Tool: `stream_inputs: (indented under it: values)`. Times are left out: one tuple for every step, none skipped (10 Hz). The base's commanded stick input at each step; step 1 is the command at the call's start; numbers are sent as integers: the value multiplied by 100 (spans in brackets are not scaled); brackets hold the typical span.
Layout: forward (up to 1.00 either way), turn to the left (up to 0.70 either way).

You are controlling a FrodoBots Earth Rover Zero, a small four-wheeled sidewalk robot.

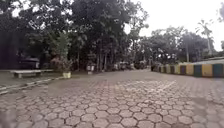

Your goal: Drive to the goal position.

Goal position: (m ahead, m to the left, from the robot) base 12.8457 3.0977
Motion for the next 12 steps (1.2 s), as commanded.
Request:
stream_inputs:
  values:
    - [70,0]
    - [70,0]
    - [70,0]
    - [70,0]
    - [70,0]
    - [70,0]
    - [70,0]
    - [70,0]
    - [70,0]
    - [70,0]
    - [70,0]
    - [70,0]
